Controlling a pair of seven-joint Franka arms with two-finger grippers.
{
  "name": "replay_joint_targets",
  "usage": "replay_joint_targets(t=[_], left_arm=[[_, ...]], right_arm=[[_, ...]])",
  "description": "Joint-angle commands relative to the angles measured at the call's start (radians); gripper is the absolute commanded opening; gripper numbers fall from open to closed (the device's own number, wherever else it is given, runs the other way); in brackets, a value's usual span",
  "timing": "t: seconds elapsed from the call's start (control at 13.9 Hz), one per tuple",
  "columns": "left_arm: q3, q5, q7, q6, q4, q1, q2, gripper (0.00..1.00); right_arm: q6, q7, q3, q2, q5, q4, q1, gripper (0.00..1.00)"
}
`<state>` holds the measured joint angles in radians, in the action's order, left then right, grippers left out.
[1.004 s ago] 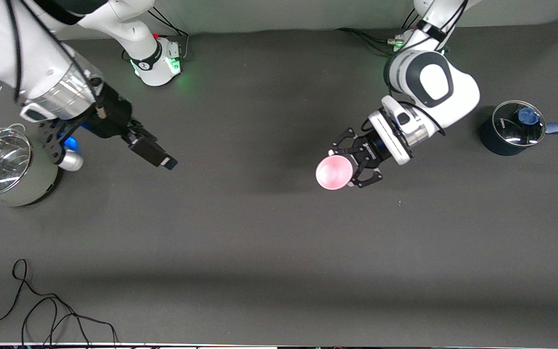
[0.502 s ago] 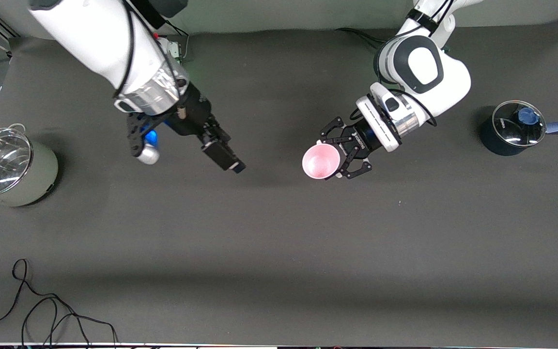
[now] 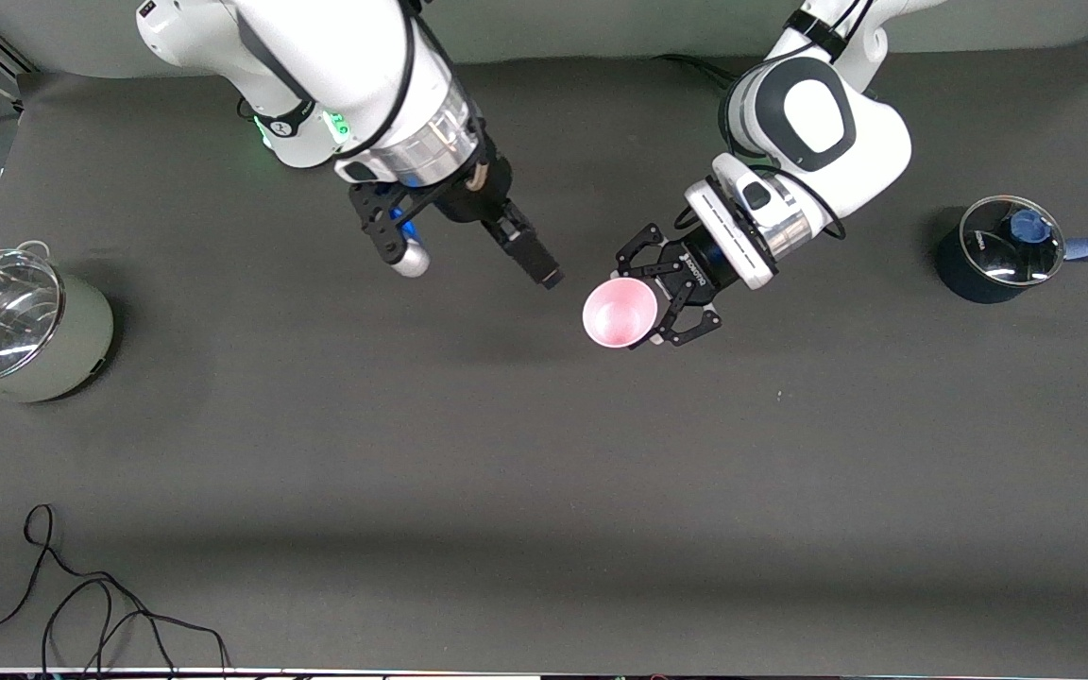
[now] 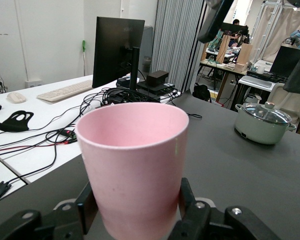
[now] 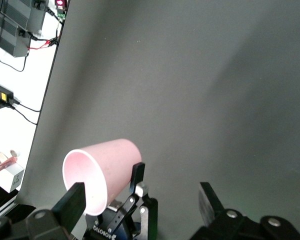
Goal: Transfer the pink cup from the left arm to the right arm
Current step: 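Bring the right gripper to the cup held by the left gripper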
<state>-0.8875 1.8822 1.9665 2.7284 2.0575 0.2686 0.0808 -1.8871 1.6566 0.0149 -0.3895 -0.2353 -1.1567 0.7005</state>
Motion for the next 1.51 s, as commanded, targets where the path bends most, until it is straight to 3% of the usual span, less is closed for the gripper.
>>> replay_joint_targets(t=[0.0,0.14,0.79,0.86,0.93,1.08,1.15,1.43], left_arm=[[0.010,0.031,-0.006,0.031,-0.010,-0.029,-0.013,0.56],[0.010,0.032,-0.006,0.033,-0.010,-0.031,-0.012,0.56],[0.012,0.032,-0.006,0.033,-0.010,-0.029,-0.007,0.57],[0.012,0.032,-0.006,0.033,-0.010,-0.031,-0.007,0.57],[0.012,0.032,-0.006,0.033,-0.010,-0.031,-0.006,0.57],[0.012,0.032,-0.006,0.033,-0.010,-0.029,-0.004,0.58],[0.012,0.032,-0.006,0.033,-0.010,-0.029,-0.006,0.58],[0.012,0.032,-0.006,0.033,-0.010,-0.029,-0.004,0.63]], right_arm=[[0.026,0.028,0.011,-0.061,0.040,0.078,0.046,1.00],[0.025,0.032,0.011,-0.103,0.111,0.098,0.079,1.00],[-0.035,0.035,0.011,-0.178,0.114,0.123,0.080,0.99],[-0.040,0.034,0.011,-0.178,0.114,0.121,0.080,0.90],[-0.041,0.034,0.013,-0.178,0.114,0.121,0.079,0.72],[-0.041,0.034,0.013,-0.181,0.114,0.123,0.080,0.06],[-0.041,0.034,0.013,-0.180,0.116,0.123,0.080,0.00],[-0.041,-0.018,0.014,-0.181,0.119,0.124,0.074,0.00]])
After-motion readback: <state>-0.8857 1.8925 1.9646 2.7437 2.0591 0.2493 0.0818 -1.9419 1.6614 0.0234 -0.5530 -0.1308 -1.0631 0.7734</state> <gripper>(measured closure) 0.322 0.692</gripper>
